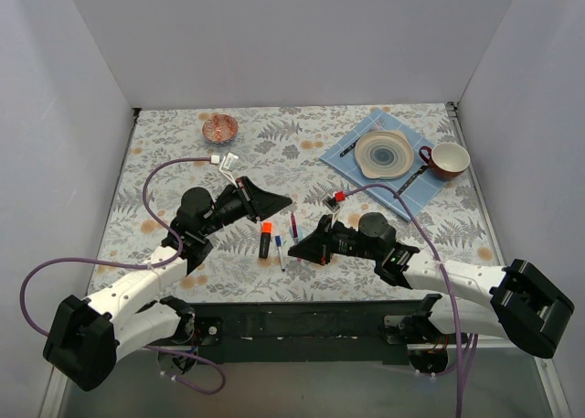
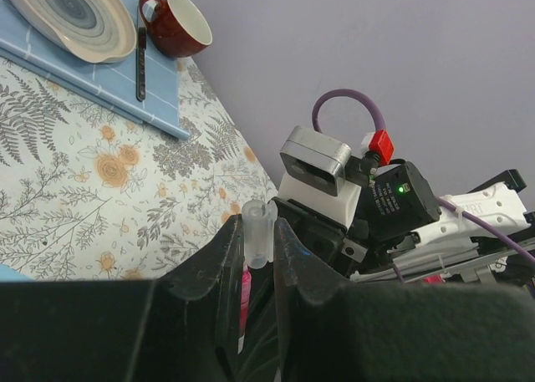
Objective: Insert the pens into the pen caps
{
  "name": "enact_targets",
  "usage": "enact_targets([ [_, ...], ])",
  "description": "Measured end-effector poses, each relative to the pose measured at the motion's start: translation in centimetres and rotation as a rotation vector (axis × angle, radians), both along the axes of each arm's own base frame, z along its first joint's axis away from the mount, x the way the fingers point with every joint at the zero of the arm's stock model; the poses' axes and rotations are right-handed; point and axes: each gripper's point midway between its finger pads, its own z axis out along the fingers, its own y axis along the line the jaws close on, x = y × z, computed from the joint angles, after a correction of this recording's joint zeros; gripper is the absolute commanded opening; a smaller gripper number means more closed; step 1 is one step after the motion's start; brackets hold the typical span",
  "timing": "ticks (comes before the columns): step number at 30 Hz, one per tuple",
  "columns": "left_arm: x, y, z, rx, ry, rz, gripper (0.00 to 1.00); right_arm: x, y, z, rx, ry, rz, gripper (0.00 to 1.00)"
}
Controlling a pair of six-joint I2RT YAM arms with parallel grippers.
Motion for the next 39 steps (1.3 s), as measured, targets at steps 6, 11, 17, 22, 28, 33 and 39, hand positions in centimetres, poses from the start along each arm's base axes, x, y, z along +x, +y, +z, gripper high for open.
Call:
enact_targets([
  [6,0.02,0.02,-0.16,0.009,-0.004,0.001,0.0,0.01,0.0,0.0,0.0,0.0,0.0,0.01],
  [11,0.08,0.04,-0.32,0.015,-0.003,0.005,0.0,0.01,0.0,-0.01,0.0,0.002,-0.001,0.01],
  [17,0.11,0.05,-0.35,0.019,-0.01,0.006,0.0,0.0,-0.01,-0.03,-0.001,0.005,-0.002,0.01],
  [22,0.12,0.06,-0.42,0.024,-0.015,0.006,0.0,0.0,-0.02,-0.08,-0.003,0.005,-0.002,0.01],
  [28,0.12,0.07,-0.53,0.033,-0.025,0.005,0.0,0.02,-0.05,-0.2,-0.007,0.008,-0.004,0.01],
  [33,0.11,0.08,-0.65,0.04,-0.03,0.004,0.0,0.01,-0.08,-0.32,-0.012,0.012,-0.005,0.01],
  [39,0.22,0.09,-0.72,0.054,-0.033,0.006,0.0,0.0,-0.07,-0.41,-0.014,0.018,-0.005,0.01],
])
